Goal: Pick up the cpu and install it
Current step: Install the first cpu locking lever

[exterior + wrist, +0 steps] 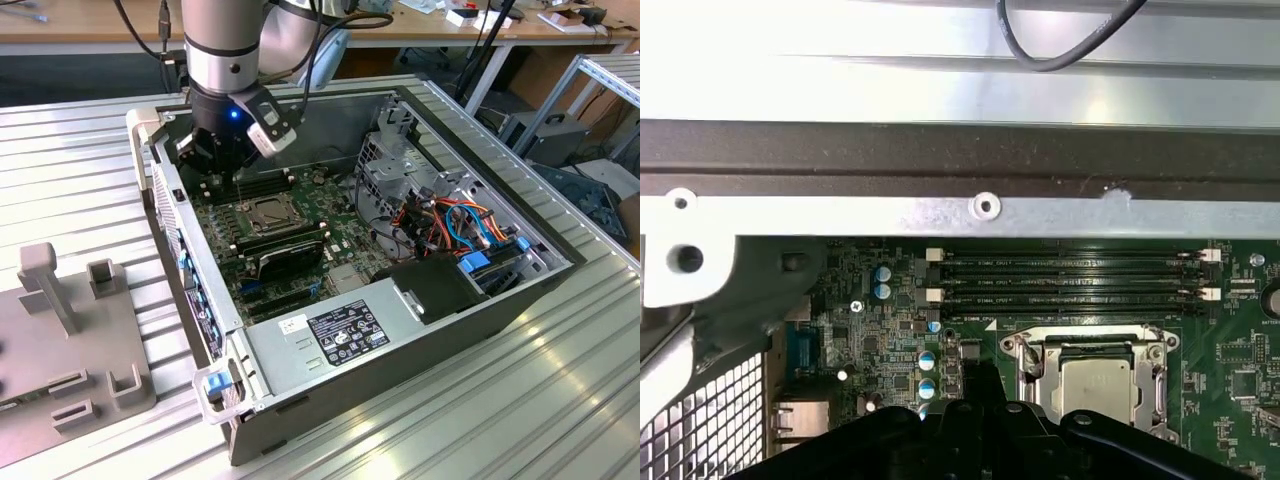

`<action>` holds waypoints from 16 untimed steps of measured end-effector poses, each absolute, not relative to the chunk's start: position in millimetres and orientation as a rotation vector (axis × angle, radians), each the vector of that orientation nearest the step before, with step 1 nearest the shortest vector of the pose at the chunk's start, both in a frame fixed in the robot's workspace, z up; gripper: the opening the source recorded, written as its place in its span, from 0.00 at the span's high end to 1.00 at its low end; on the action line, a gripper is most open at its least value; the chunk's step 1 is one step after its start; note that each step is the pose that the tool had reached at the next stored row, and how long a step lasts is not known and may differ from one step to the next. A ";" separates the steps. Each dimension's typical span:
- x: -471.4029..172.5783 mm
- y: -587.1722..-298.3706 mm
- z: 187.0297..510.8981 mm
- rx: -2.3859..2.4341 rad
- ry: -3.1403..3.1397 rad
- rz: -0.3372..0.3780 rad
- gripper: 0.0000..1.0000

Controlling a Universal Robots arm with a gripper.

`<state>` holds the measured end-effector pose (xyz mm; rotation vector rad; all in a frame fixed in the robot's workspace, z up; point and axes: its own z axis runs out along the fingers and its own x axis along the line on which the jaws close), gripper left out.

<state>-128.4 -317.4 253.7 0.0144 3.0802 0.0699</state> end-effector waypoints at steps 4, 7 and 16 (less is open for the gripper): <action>-128.4 -315.3 254.2 0.015 3.080 0.070 0.89; -128.4 -312.7 254.6 0.014 3.080 0.070 0.89; -128.4 -311.2 260.5 0.015 3.079 0.070 0.89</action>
